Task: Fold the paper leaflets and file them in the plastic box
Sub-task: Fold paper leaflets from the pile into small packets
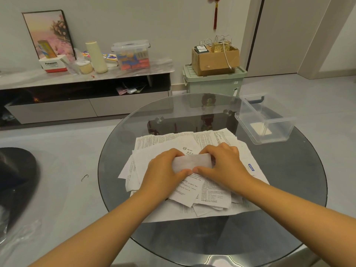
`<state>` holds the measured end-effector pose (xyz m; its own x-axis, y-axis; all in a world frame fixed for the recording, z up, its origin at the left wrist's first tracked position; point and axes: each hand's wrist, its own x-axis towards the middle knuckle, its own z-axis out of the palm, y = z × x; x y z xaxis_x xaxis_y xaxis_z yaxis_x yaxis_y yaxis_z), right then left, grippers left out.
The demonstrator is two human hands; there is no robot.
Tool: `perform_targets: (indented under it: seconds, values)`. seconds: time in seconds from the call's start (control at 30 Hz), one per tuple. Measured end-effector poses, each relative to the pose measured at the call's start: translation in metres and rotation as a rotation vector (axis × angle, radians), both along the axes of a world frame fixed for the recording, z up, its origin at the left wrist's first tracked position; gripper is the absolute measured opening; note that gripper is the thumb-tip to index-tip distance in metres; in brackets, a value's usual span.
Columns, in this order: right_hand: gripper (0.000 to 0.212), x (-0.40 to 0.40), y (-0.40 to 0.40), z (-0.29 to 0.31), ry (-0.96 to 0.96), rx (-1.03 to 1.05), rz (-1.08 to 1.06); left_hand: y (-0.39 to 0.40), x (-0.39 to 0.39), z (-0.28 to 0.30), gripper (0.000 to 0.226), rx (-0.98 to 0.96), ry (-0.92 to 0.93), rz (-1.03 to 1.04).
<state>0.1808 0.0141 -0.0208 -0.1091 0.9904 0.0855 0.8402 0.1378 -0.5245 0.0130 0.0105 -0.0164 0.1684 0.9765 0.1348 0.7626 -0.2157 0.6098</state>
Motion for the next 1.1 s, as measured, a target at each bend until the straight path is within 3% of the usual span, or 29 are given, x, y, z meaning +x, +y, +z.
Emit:
perform_targets:
  seconds: [0.3,0.47,0.6,0.9,1.1]
  values:
    - [0.047,0.003,0.01,0.001,-0.101,-0.042,-0.014,0.012,-0.014,-0.006,0.044,-0.115,0.011,0.047]
    - [0.028,0.003,0.004,0.006,-0.179,0.097,0.086,0.009,-0.016,-0.003,0.034,-0.04,0.141,-0.062]
    - [0.027,-0.001,-0.002,0.001,-0.196,0.155,0.207,0.006,-0.015,0.0,0.035,-0.029,0.258,-0.17]
    - [0.031,-0.001,-0.003,0.0,-0.149,0.128,0.173,0.004,-0.013,0.002,0.032,0.113,0.306,-0.172]
    - [0.017,0.0,-0.003,0.001,-0.055,0.1,0.16,0.002,-0.01,0.002,0.027,0.206,0.254,-0.202]
